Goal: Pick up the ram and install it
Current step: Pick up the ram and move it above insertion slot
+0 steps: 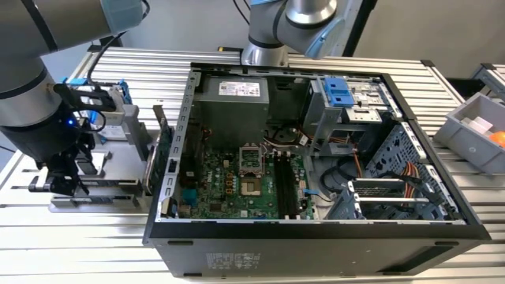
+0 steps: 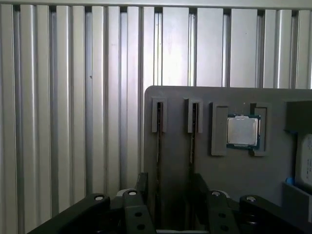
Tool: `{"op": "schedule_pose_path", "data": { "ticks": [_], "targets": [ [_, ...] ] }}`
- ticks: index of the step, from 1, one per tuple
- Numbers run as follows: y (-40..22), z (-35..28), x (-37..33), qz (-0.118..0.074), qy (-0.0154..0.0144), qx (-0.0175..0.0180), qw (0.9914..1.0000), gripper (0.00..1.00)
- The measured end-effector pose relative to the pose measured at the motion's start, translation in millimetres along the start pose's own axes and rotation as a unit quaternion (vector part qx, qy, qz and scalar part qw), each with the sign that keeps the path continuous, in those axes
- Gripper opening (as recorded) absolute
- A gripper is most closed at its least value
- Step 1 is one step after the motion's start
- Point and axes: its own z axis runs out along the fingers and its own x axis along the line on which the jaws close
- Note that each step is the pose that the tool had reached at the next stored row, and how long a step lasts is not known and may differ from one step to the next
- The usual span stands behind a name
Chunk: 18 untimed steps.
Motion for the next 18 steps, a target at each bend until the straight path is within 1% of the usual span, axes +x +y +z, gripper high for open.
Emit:
{"op": "schedule_pose_path", "data": {
  "ticks": [10, 12, 15, 16, 17, 18],
  "targets": [
    [-0.3, 8.4, 0.6, 0.0, 0.0, -0.0003, 1.0, 1.0],
    [-0.5, 9.7, 0.7, 0.0, 0.0, -0.0014, 1.0, 1.0],
    [-0.8, 11.9, 1.0, 0.0, 0.0, -0.002, 1.0, 1.0],
    [-1.6, 12.6, 1.1, 0.0, 0.0, -0.0047, 0.99999, 1.0],
    [-1.7, 13.4, 1.2, 0.0, 0.0, -0.0056, 0.99998, 1.0],
    [-1.6, 14.2, 1.4, 0.0, 0.0001, -0.0056, 0.99998, 1.0]
  ]
}}
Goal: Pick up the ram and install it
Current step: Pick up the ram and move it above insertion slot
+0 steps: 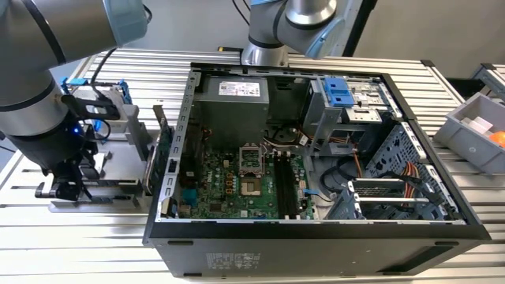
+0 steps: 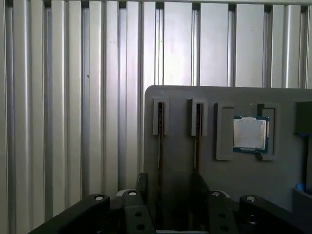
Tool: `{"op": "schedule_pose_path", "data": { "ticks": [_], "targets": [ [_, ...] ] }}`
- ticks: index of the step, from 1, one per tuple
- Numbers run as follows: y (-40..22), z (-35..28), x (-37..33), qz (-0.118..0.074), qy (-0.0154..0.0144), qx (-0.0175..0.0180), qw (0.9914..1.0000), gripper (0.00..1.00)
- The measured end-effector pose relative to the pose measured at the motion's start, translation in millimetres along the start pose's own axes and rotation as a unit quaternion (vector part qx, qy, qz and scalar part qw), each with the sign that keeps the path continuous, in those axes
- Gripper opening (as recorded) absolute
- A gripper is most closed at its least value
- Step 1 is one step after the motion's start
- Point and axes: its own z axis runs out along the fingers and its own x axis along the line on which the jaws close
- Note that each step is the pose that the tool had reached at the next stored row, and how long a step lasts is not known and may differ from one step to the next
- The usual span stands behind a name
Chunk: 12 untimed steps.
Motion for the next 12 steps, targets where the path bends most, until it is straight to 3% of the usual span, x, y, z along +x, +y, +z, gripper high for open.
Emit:
{"op": "schedule_pose_path", "data": {
  "ticks": [4, 7, 8, 12],
  "targets": [
    [-0.2, 3.9, 1.0, 0.0, -0.0001, 0.0011, 1.0, 1.0],
    [-0.4, 7.0, 1.7, -0.001, -0.0001, 0.0077, 0.99997, 1.0],
    [-0.5, 8.1, 1.7, -0.001, -0.0002, 0.0084, 0.99996, 1.0],
    [-0.6, 13.6, 1.8, 0.0, 0.0005, 0.0076, 0.99997, 1.0]
  ]
}}
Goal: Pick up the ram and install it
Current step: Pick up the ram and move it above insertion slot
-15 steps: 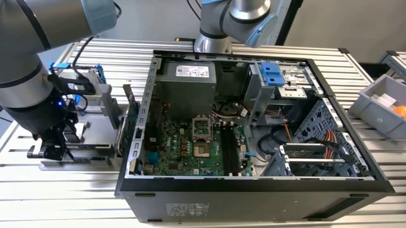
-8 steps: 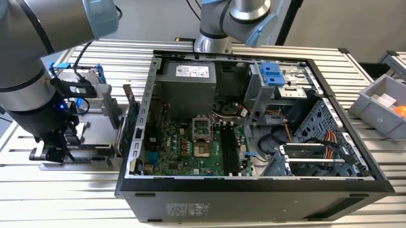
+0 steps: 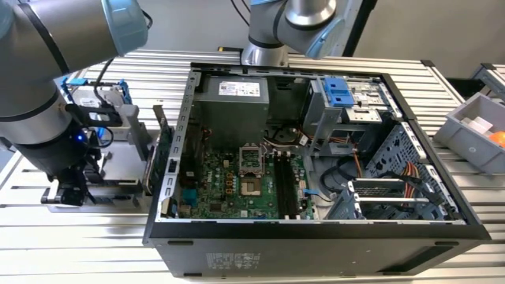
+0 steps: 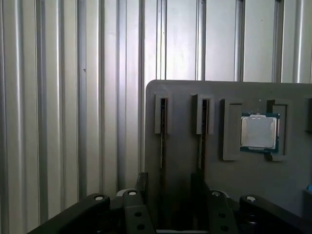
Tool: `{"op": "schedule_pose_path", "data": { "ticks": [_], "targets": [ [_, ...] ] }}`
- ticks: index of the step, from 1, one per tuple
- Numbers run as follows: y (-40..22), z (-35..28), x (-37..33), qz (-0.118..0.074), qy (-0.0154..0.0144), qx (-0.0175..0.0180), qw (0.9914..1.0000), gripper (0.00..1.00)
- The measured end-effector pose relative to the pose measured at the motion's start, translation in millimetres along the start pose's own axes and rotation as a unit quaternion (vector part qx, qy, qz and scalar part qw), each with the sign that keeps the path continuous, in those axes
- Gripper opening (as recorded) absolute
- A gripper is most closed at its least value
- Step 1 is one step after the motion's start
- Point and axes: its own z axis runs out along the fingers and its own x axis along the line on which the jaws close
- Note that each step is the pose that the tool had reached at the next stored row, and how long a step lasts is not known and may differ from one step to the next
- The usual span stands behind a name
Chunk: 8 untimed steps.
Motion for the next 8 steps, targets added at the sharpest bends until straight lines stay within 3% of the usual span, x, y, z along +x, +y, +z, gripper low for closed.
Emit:
{"op": "schedule_pose_path", "data": {
  "ticks": [8],
  "targets": [
    [-0.1, 9.8, 0.3, 0.0, 0.0004, -0.0001, 1.0, 1.0]
  ]
}}
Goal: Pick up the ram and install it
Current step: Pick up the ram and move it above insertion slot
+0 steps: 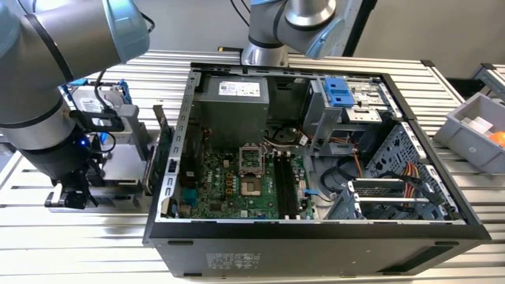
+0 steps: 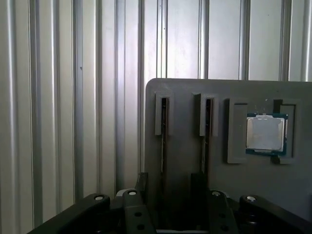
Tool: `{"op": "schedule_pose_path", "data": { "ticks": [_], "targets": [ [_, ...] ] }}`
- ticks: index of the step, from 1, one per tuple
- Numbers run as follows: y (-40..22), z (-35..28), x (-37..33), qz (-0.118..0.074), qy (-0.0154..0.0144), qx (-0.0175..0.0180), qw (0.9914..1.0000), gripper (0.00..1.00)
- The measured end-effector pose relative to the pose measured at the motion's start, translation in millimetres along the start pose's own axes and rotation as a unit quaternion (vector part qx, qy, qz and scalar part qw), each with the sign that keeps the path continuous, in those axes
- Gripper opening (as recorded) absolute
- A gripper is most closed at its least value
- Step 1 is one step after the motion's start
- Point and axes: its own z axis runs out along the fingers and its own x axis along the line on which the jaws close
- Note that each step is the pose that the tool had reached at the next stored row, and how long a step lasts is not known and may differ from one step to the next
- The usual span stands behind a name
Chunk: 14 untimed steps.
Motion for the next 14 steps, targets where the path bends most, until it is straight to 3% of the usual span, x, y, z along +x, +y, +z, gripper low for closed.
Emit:
{"op": "schedule_pose_path", "data": {
  "ticks": [14],
  "targets": [
    [-0.1, 3.5, 0.1, 0.0, 0.0005, -0.0003, 1.0, 1.0]
  ]
}}
